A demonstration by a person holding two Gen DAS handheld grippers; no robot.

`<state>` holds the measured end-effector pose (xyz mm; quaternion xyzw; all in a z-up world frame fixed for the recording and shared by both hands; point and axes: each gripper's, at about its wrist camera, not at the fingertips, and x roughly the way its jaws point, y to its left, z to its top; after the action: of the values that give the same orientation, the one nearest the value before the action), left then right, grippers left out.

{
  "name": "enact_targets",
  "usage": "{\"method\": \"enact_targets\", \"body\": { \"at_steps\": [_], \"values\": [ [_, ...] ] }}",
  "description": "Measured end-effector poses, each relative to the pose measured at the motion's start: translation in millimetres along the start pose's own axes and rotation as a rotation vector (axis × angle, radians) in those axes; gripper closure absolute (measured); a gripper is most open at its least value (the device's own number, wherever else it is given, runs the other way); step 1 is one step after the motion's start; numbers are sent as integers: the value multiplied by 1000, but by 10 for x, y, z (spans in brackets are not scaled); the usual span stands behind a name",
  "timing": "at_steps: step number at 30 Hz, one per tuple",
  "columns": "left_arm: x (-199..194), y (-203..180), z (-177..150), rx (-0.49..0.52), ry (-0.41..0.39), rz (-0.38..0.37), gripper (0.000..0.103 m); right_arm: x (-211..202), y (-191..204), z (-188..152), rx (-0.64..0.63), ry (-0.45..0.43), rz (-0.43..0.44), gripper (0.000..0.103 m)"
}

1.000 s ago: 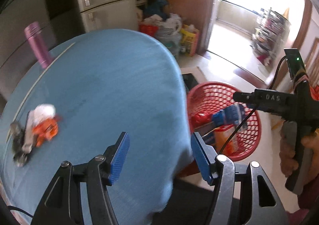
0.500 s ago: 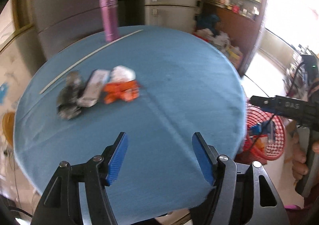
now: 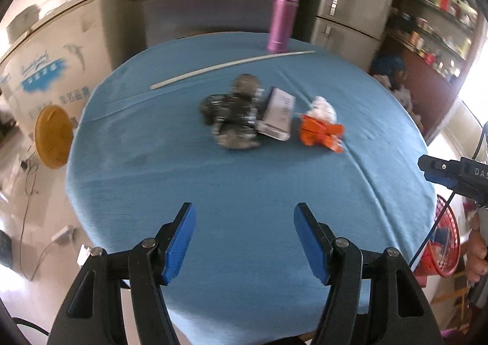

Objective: Collect trash
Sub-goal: 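Move both tools back over the table toward the remaining bags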

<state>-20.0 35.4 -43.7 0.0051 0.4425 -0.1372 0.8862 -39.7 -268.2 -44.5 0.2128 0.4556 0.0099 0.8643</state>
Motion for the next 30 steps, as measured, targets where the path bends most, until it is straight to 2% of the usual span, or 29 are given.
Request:
{"method": "enact_targets", "body": {
  "at_steps": [8, 16, 22, 25, 28, 30],
  "values": [
    [100, 247, 415, -34, -20, -3, 33, 401, 374, 422, -30, 46, 62, 40],
    [551, 313, 889, -29, 14, -33, 33, 959, 539, 801, 1, 91, 86, 40],
    [870, 322, 1075, -67, 49, -96, 33, 1295, 465, 918, 70, 103, 65, 40],
    [1001, 267, 1126, -62, 58, -99, 33, 1373, 406, 934, 119, 85, 84, 40],
    [1083, 245, 1153, -68, 60, -94, 33, 1475, 447, 967, 65, 107, 27, 40],
    [1135, 249, 1170, -78, 66, -102, 33, 1504, 481, 965, 62, 102, 38, 41]
  ]
}}
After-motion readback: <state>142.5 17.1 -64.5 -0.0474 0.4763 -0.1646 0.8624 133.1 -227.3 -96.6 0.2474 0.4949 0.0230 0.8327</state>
